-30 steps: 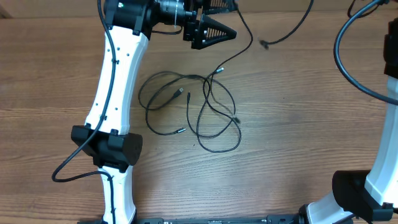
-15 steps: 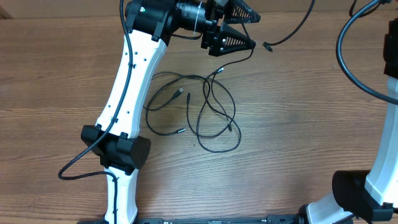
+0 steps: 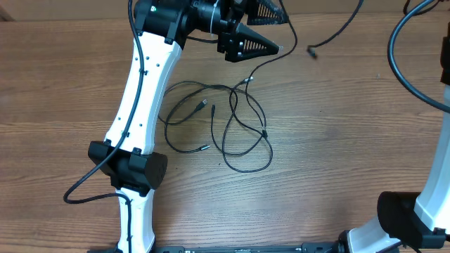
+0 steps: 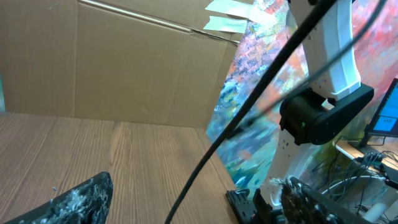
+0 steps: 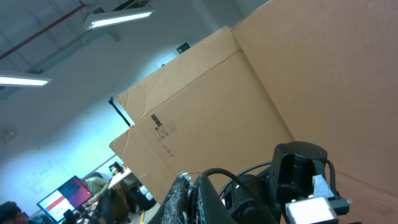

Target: Untangle cables

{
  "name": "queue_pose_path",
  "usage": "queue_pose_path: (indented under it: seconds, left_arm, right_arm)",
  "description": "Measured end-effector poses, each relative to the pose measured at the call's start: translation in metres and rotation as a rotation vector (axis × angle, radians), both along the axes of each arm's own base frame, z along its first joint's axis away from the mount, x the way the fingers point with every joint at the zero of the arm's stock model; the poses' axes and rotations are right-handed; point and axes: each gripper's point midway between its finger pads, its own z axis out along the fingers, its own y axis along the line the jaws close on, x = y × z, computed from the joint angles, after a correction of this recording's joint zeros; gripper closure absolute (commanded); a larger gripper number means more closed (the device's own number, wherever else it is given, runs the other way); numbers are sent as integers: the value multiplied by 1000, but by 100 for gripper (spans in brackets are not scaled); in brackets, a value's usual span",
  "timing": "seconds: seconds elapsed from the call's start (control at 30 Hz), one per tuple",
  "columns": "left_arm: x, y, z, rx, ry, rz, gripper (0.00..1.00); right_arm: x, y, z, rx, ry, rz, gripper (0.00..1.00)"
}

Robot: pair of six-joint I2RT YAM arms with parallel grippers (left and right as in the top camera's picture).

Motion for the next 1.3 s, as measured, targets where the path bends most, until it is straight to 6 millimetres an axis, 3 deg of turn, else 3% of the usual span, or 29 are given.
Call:
queue_pose_path:
  seconds: [0.3, 0.4, 0.43, 0.53, 0.87, 0.97, 1.1, 1.2, 1.3]
  left_arm:
    - [-10, -26, -2, 10, -61, -14, 16]
    - [-17, -34, -1, 6, -71, -33, 37]
    - [-18, -36, -1, 7, -73, -34, 54]
    - [-16, -40, -3, 19, -80, -20, 93]
    - [22, -36, -8, 96, -52, 164, 96]
    - [36, -35, -14, 141, 3, 245, 96]
    - [71, -20, -48, 312, 128, 486, 96]
    - [99, 7, -78, 457, 185, 695, 96]
    - [127, 44, -89, 527, 186, 873, 96]
  right_arm:
    - [0, 2, -1, 2, 9, 5, 96]
    - [0, 2, -1, 2, 13, 5, 96]
    - [1, 2, -2, 2, 17, 6, 96]
    - [1, 2, -3, 1, 20, 6, 96]
    - [3, 2, -6, 1, 47, 6, 96]
    - [5, 2, -11, -9, 60, 1, 82]
    - [17, 1, -36, -45, 154, -32, 47]
    - [33, -7, -76, -91, 304, -111, 23]
    - [50, -19, -109, -148, 393, -216, 15]
